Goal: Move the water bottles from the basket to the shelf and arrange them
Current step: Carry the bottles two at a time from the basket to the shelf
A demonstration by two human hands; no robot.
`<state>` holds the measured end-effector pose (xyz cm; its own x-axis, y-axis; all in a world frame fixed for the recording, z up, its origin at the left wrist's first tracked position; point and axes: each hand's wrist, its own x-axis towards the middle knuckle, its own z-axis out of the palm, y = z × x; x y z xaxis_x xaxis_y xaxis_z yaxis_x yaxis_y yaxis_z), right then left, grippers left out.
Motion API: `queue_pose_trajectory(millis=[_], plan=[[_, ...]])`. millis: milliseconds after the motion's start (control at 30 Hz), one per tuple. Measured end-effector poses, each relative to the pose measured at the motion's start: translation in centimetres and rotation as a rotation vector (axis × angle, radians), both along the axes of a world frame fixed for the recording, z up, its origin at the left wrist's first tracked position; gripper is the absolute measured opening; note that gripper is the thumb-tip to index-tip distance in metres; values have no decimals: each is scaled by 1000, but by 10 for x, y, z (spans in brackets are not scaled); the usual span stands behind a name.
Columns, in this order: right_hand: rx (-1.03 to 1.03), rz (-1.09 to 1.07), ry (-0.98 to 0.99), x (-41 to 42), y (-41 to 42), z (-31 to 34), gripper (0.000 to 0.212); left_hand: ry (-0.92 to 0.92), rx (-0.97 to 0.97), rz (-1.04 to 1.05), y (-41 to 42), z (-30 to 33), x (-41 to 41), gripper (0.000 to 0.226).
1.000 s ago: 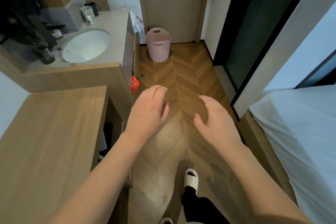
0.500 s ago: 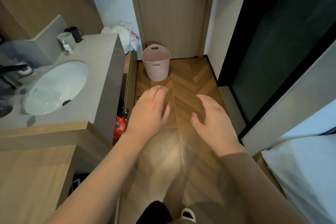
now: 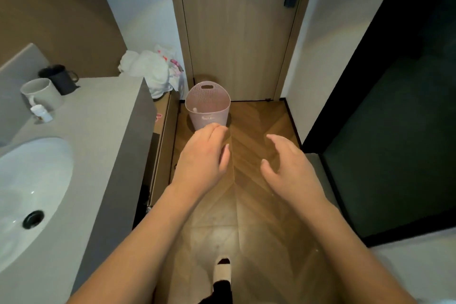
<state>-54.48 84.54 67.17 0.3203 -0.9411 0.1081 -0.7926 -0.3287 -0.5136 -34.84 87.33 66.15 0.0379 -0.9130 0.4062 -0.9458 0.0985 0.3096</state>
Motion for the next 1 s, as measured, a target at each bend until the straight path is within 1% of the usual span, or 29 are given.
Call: queue_pose_trajectory(millis=[167, 367, 500, 667, 833, 1000], plan=[[3, -14, -27, 30, -110, 8, 54, 10, -8, -21, -116, 8, 30, 32], [45, -14, -54, 47, -243, -7, 54, -11, 50, -55, -248, -11, 49, 32], [43, 24, -76, 59, -345, -16, 55, -33, 84, 4, -345, -15, 64, 34], [76, 28, -45, 72, -472, -11, 56, -76, 103, 28, -459, 3, 80, 38], [83, 63, -25, 105, -578, 2, 56, -30, 109, 102, -553, 9, 100, 39], [72, 168, 4, 145, -677, -4, 57, -3, 137, 168, -641, -10, 142, 38]])
